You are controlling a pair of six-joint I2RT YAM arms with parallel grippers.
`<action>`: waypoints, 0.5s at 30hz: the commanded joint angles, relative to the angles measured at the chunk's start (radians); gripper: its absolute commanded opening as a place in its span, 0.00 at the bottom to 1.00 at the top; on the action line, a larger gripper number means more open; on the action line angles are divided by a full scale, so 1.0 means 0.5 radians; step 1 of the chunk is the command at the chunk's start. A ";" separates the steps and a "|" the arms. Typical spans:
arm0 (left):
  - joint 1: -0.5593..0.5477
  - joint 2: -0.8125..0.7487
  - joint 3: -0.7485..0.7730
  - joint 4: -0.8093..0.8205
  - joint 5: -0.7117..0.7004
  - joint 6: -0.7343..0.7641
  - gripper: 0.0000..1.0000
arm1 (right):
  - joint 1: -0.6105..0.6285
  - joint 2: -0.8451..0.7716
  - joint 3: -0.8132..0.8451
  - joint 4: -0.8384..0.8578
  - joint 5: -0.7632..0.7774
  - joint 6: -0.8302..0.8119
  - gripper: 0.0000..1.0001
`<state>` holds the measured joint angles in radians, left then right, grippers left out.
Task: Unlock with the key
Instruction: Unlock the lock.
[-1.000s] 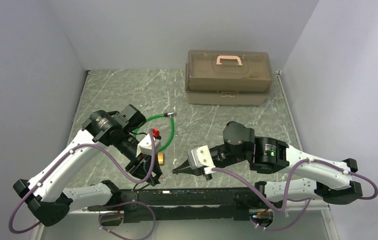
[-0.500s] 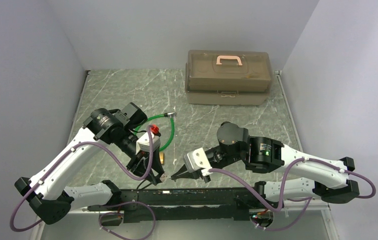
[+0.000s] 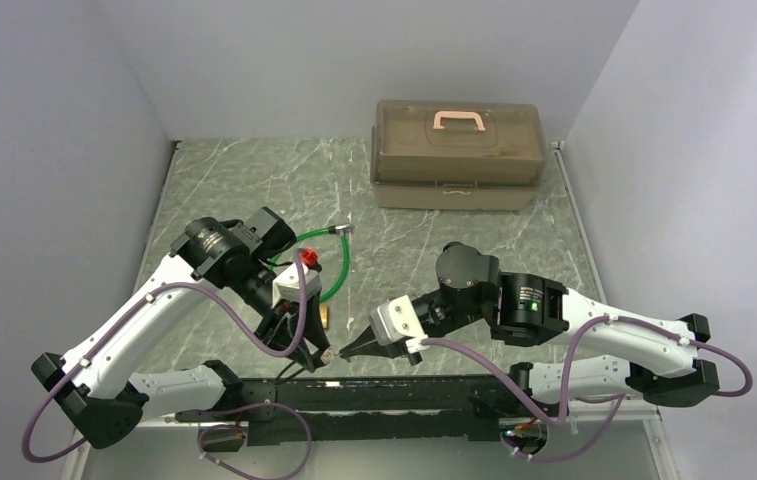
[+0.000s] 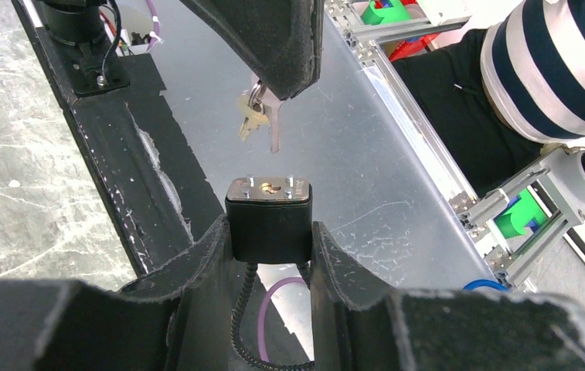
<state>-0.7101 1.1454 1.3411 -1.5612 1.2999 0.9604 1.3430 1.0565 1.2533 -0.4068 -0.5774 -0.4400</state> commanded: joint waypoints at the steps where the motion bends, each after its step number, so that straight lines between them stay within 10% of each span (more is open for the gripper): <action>1: 0.007 -0.007 0.002 -0.028 0.141 0.052 0.00 | -0.004 0.008 0.034 0.108 -0.018 -0.059 0.00; 15: 0.011 -0.026 -0.019 -0.027 0.201 0.037 0.00 | -0.004 0.100 0.140 0.016 -0.106 -0.167 0.00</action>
<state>-0.7090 1.1454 1.3323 -1.5623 1.3258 0.9600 1.3430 1.1080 1.2743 -0.4103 -0.5953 -0.4923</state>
